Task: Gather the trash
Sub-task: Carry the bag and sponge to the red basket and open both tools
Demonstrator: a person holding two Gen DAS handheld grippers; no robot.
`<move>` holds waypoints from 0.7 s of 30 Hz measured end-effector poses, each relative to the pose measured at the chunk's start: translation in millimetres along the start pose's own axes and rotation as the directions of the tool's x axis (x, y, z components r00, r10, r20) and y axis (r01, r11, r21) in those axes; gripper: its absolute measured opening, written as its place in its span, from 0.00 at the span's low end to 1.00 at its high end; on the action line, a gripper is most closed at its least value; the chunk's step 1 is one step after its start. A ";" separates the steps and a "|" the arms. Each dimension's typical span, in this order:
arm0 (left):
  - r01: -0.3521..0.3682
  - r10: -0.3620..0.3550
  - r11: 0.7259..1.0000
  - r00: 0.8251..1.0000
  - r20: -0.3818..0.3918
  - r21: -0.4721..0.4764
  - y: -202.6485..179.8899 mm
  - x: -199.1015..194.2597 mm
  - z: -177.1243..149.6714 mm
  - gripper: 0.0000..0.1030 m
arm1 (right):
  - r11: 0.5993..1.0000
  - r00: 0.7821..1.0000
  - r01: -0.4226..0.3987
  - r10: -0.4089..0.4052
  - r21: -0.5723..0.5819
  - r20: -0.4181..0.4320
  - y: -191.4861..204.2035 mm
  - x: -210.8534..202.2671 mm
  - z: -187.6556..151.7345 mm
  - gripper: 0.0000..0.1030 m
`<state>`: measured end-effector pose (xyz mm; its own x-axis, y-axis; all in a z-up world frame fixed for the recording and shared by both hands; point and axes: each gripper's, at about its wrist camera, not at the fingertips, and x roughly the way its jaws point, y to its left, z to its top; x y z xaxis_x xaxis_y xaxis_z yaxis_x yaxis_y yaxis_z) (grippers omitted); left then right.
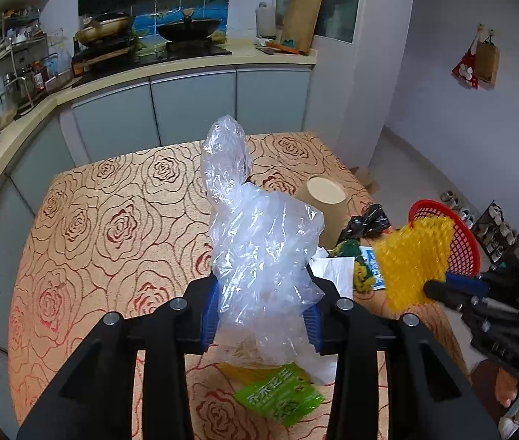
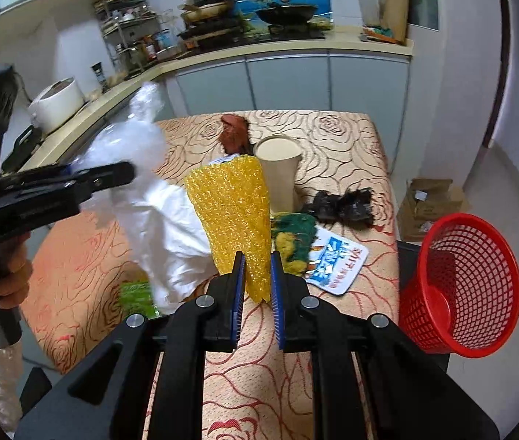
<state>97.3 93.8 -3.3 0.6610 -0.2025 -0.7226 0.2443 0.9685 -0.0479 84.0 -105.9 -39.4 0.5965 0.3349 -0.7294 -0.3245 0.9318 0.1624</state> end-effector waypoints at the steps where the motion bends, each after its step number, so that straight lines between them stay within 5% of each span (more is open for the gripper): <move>1: 0.001 -0.001 1.000 1.000 0.001 0.001 -1.7 -0.1 0.7 0.37 | 1.000 1.000 0.000 0.000 -0.007 -0.003 1.8 1.1 -0.7 0.13; 13: 0.018 -0.018 1.000 1.000 0.022 0.006 -6.8 -8.8 9.9 0.51 | 1.000 0.998 -0.017 0.016 -0.023 -0.059 10.3 27.2 -1.8 0.13; 21: -0.007 0.007 1.000 0.999 0.033 0.003 -3.5 -8.1 10.8 0.51 | 1.000 0.999 -0.005 0.004 -0.015 -0.047 6.7 26.1 0.7 0.13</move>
<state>98.7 90.5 10.1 0.6856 -0.2008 -0.6997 0.2423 0.9693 -0.0407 97.9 -90.9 -56.9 0.5601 0.3319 -0.7590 -0.3388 0.9279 0.1557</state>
